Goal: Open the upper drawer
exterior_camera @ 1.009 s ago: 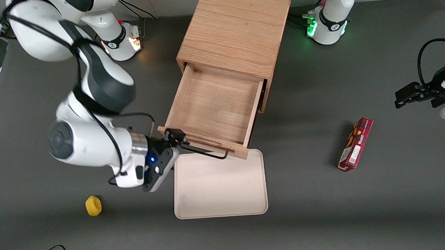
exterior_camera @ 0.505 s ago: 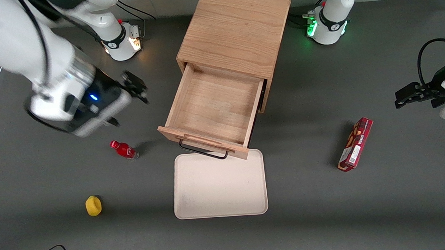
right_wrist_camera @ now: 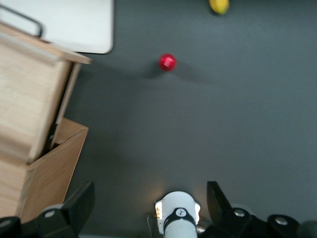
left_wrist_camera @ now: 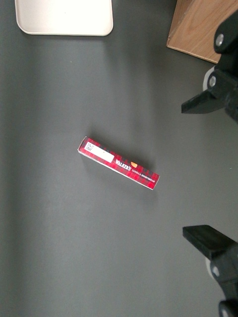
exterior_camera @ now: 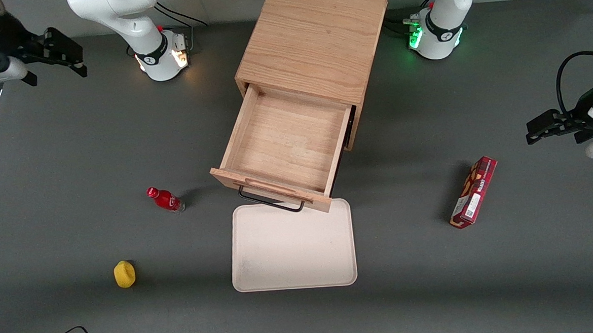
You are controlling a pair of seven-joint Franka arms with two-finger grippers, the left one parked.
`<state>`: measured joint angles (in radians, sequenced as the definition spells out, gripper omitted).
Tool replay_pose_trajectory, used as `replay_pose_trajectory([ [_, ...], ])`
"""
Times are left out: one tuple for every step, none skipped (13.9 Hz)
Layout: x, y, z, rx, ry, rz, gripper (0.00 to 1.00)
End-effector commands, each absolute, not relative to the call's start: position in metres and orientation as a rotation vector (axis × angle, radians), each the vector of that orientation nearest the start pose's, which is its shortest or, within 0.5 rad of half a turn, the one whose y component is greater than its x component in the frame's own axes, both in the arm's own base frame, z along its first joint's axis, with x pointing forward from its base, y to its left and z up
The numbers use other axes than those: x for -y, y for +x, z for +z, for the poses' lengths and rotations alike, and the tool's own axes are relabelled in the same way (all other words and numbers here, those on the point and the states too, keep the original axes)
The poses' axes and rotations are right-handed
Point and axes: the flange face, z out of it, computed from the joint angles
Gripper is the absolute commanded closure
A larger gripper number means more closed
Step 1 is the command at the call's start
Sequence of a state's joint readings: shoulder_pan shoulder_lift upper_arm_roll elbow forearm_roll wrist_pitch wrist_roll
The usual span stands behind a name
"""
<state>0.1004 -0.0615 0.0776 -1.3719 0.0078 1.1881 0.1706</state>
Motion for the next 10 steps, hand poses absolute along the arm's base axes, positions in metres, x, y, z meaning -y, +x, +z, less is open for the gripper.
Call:
replay_pose_trajectory([
  [-0.048, 0.435, 0.663, -0.176, -3.138, 0.124, 0.00],
  [-0.040, 0.429, 0.652, -0.200, -3.133, 0.091, 0.00],
  [-0.016, 0.433, 0.646, -0.268, -3.114, 0.101, 0.00],
  [0.002, 0.436, 0.646, -0.318, -3.095, 0.094, 0.00],
  [0.005, 0.437, 0.647, -0.330, -3.090, 0.074, 0.00],
  [0.006, 0.437, 0.648, -0.333, -3.093, 0.068, 0.00],
  [0.006, 0.439, 0.650, -0.306, -3.121, 0.057, 0.00],
  [0.006, 0.442, 0.652, -0.296, -3.143, 0.048, 0.00],
  [0.004, 0.444, 0.657, -0.302, -3.144, 0.036, 0.00],
  [0.007, 0.447, 0.655, -0.312, -3.144, 0.050, 0.00],
])
